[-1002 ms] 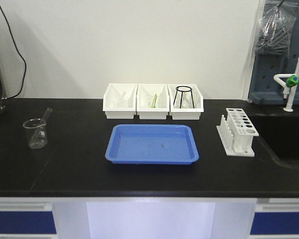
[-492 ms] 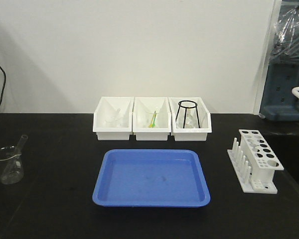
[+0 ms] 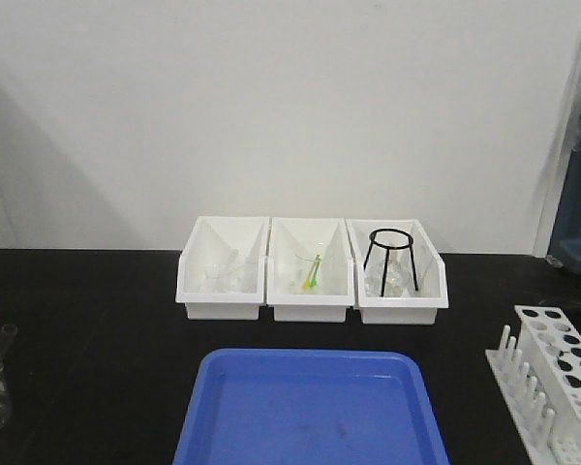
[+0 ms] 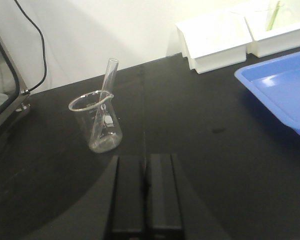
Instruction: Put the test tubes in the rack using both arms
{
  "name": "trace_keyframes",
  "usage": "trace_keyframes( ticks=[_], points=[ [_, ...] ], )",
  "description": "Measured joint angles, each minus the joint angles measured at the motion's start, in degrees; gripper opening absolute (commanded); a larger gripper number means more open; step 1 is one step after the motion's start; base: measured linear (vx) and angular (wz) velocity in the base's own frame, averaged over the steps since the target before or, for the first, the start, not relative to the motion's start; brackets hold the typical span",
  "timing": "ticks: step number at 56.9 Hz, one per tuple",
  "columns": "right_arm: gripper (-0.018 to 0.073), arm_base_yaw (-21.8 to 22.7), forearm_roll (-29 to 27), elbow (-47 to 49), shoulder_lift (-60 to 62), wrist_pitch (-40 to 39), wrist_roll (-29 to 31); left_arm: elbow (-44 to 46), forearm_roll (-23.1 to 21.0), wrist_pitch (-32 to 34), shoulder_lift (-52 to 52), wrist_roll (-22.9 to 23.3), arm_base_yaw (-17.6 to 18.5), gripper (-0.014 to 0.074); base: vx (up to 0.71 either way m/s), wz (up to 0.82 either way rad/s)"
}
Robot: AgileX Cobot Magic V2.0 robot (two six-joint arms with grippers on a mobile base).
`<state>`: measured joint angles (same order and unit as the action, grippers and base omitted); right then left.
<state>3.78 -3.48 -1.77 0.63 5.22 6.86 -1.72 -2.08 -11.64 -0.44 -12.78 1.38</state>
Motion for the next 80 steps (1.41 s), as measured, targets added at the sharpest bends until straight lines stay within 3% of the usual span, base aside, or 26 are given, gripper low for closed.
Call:
trace_keyframes(
  ticks=[33,80],
  points=[
    [-0.0007,0.0,0.0,0.0,0.0,0.0,0.0,0.0,0.0,0.0,0.0,0.0,0.0,-0.002,0.25,-0.01],
    [-0.0007,0.0,0.0,0.0,0.0,0.0,0.0,0.0,0.0,0.0,0.0,0.0,0.0,-0.002,0.02,-0.01]
  ],
)
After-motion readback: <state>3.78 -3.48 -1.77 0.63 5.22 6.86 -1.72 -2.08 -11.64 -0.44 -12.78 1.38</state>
